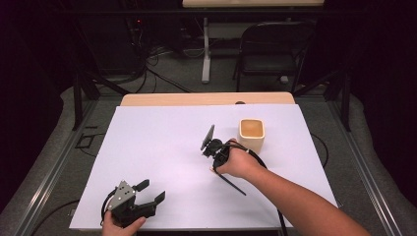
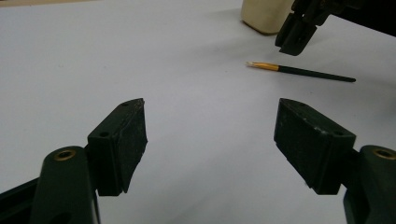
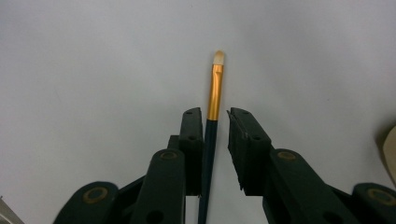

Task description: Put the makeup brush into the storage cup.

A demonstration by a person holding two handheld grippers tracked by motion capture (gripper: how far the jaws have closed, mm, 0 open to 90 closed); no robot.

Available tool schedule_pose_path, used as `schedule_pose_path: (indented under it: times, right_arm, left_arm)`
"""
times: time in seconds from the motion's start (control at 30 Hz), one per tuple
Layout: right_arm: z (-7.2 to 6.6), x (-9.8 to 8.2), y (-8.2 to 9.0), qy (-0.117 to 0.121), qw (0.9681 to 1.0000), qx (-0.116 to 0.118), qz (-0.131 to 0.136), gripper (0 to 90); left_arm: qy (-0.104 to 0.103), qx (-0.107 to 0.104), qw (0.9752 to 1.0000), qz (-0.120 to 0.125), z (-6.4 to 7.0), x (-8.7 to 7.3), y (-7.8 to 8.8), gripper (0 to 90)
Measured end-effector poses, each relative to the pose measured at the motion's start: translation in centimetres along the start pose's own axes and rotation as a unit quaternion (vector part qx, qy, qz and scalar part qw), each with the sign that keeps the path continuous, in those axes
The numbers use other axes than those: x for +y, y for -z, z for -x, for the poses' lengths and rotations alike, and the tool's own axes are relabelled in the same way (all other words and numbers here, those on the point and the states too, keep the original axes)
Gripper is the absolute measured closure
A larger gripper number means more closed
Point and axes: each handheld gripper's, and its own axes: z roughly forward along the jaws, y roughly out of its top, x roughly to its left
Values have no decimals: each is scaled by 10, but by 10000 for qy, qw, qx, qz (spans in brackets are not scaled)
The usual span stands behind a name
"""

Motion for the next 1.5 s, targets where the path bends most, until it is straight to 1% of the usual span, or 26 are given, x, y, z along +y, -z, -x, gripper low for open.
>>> schedule_pose_path:
  times: [0.07, 0.17, 0.43, 0.5, 0.57, 0.63, 0.77, 0.83, 0.87, 0.93, 1.1, 1.5]
  right_arm:
    - [0, 0, -3, -24, 10000, 35, -9, 763]
    - [0, 0, -5, 4, 10000, -15, -43, 774]
    - [1, 3, -10, -5, 9999, -8, -104, 774]
    - [0, 3, -12, 6, 10000, -6, -73, 776]
    - [0, 3, -13, -37, 9999, 36, -113, 778]
    - [0, 3, -16, -46, 9999, 15, -143, 781]
    - [-1, 1, -23, -49, 9998, 52, -201, 788]
    - [-1, 1, -25, 9, 9997, 15, -261, 797]
    - [-2, 1, -26, 30, 9997, 11, -244, 802]
    - [-3, 2, -27, 27, 9997, 25, -233, 808]
    - [-4, 4, -29, 69, 9995, -3, -319, 826]
    - [-3, 4, -29, 83, 9994, 12, -335, 837]
  left_arm:
    - [-12, -5, 10000, -1, 0, 0, 0, 255]
    - [-15, -1, 10000, -1, 0, 0, 0, 255]
    - [6, -7, 10000, -1, -1, 0, 0, 255]
    - [3, -8, 10000, -3, -1, 0, 1, 256]
    - [11, -12, 10000, 18, -1, 0, 1, 256]
    - [11, -28, 10000, 11, -1, 0, 1, 256]
    - [42, 5, 10000, 22, -2, 0, 2, 257]
    - [35, 8, 10000, 19, -2, 0, 1, 257]
    - [25, -11, 10000, 12, -2, 0, 1, 257]
    - [22, -4, 10000, 6, -1, 0, 1, 257]
    - [12, 0, 10000, 4, -2, 0, 1, 257]
    - [23, -22, 10000, 17, -2, 0, 1, 257]
